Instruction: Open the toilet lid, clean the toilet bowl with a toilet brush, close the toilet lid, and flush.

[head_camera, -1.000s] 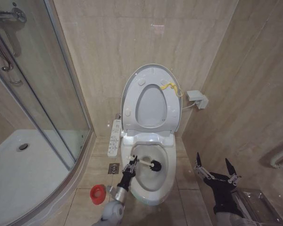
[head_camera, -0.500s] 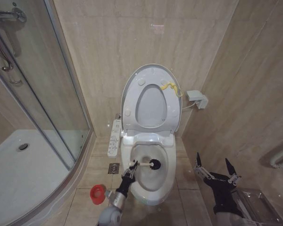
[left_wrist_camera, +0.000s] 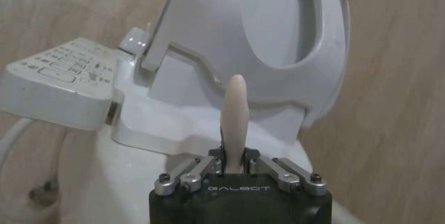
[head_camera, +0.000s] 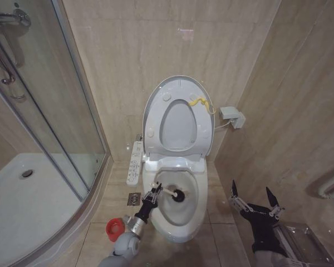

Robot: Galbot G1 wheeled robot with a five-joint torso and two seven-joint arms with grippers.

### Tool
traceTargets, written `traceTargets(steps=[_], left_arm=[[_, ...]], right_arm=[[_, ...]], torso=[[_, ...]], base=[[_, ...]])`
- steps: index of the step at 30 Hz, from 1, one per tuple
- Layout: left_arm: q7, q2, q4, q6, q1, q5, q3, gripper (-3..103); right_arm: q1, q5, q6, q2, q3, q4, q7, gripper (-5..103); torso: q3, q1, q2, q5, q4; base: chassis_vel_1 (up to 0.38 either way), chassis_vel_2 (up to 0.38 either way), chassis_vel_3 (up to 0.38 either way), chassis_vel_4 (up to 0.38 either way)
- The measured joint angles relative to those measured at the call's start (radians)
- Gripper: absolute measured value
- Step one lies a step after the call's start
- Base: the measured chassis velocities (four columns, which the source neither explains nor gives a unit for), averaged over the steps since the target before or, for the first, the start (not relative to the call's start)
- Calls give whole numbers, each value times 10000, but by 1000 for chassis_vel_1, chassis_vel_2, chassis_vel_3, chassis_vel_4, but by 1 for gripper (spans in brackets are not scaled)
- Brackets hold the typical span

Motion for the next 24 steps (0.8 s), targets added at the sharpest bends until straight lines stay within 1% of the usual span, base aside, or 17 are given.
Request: traceTargets(steps=[1,2,4,6,7,9,10,11,12,14,16,18,19,20,22,23,24], left_arm=[[52,-41,98,-106,-70,316,-100,17],[52,-41,98,-106,-70,316,-100,17],[103,-128,208,-290,-210,876,-206,17],[122,-157,227,-319,-253,897,-206,17],[133,-191,219,-323,-307,573,-121,17],[230,-293,79,-312,-385,-1039,266,17],[270,-381,4,-303,-407,-1719,392,17],[270,-381,4,-303,-407,-1719,392,17],[312,-583,-124,-253,-443,-2653,512,17],[392,-823,-106,-243,-526,-3164,544,17],[469,-921,52,-275,-598,-3114,531,17],[768,-1057,737,-511,-803,-2490,396,17],[965,-1128,1199,-661,-921,-1994,276,17],[965,-1128,1199,-661,-921,-1994,276,17],[1240,-1244,1752,-874,-1078,-1376,106,17],[1332,-1329,2041,-971,-1145,-866,4,17],[1332,-1329,2041,-971,-1145,-866,4,17]], right_arm=[[0,0,0,0,0,0,0,100],[0,0,0,0,0,0,0,100],[0,0,0,0,0,0,0,100],[0,0,-1,0,0,0,1,100],[0,0,0,0,0,0,0,100],[0,0,0,0,0,0,1,100],[0,-1,0,0,0,0,0,100],[0,-1,0,0,0,0,0,100],[0,-1,0,0,0,0,0,100],[0,0,0,0,0,0,1,100],[0,0,0,0,0,0,1,100],[0,0,0,0,0,0,3,100],[0,0,0,-1,0,0,3,100],[0,0,0,-1,0,0,3,100],[0,0,0,0,0,0,0,100],[0,0,0,0,0,0,0,100],[0,0,0,0,0,0,0,100]], torso=[[0,0,0,0,-1],[0,0,0,0,-1],[0,0,0,0,-1],[0,0,0,1,-3],[0,0,0,1,-2],[0,0,0,3,0],[0,0,0,2,-1],[0,0,0,2,-1],[0,0,0,-1,-5],[-1,0,0,2,-4],[-1,0,0,2,-3],[0,0,0,3,-1],[0,0,0,4,1],[0,0,0,4,1],[-1,0,0,4,2],[-2,-1,1,4,3],[-2,-1,1,4,3]], base=[[0,0,0,0],[0,0,0,0],[0,0,0,0],[0,0,0,0],[0,0,0,0],[0,0,0,0],[0,0,0,0],[0,0,0,0],[0,0,0,0],[0,0,0,0],[0,0,0,0],[0,0,0,0],[0,0,0,0],[0,0,0,0],[0,0,0,0],[0,0,0,0],[0,0,0,0]])
